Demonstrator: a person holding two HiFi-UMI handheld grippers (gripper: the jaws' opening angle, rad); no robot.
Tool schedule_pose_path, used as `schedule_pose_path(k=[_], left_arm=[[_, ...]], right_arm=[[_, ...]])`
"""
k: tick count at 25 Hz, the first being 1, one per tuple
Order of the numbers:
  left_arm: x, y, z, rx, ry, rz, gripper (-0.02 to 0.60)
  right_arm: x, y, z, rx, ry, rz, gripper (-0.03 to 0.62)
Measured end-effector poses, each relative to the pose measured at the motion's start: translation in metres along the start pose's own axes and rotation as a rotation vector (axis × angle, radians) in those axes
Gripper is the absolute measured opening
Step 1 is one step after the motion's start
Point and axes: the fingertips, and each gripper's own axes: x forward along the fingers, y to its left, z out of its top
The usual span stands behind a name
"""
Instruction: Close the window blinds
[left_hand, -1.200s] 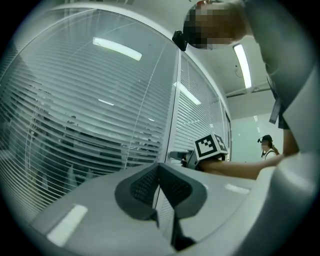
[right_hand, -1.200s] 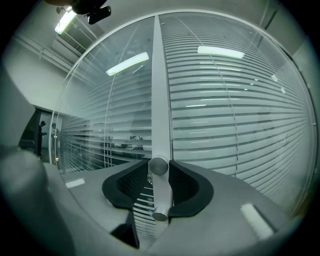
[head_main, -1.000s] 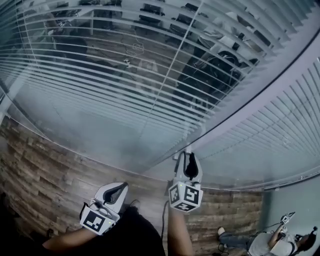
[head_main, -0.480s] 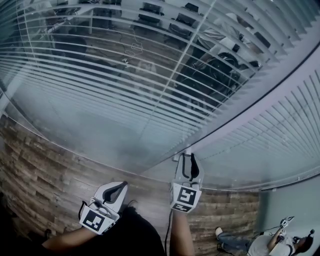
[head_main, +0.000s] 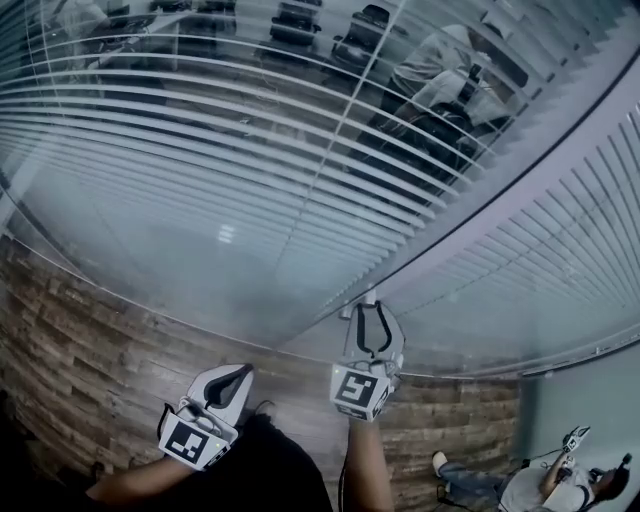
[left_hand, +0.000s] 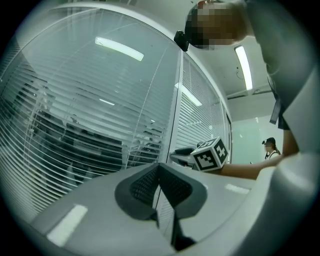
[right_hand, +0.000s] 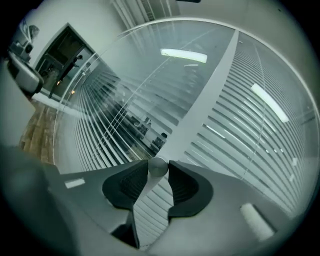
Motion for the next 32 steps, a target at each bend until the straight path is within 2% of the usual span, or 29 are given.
schedule_pose_path(k=[3, 8, 11, 15, 18, 20, 27, 32], left_arm=[[-0.002, 0.001, -0.008, 0.001, 0.009, 0.002, -0.002], [0.005, -0.004, -0.001, 0.0, 0.012, -0.003, -0.002], [0.008, -0.006, 0.007, -0.009, 0.007, 0.0, -0.002], [0.007, -0.007, 0.009, -0.019, 0.01, -0.002, -0.002], [0.007, -0.006, 0.004, -0.019, 0.01, -0.002, -0.002], [0.006, -0.005, 0.003, -0.019, 0.01, -0.001, -0.002], [0.002, -0.004, 0.003, -0.023, 0.017, 0.004, -0.002], [-0.004, -0.001, -0.001, -0.021, 0.017, 0.003, -0.002]], right_arm=[[-0.004, 0.0, 0.002, 0.203, -0.045, 0.015, 0.138], [-0.004, -0.017, -0.009, 0.627, -0.064, 0.03, 0.16], [-0.002, -0.024, -0.008, 0.758, -0.07, 0.046, 0.16], [-0.001, -0.024, -0.001, 0.768, -0.074, 0.045, 0.156], [0.001, -0.025, -0.006, 0.781, -0.065, 0.024, 0.129], [0.001, -0.024, -0.007, 0.755, -0.054, 0.022, 0.127], [0.001, -0.022, -0.003, 0.483, -0.017, 0.022, 0.124], [0.0, -0.015, -0.005, 0.36, 0.003, 0.037, 0.124]])
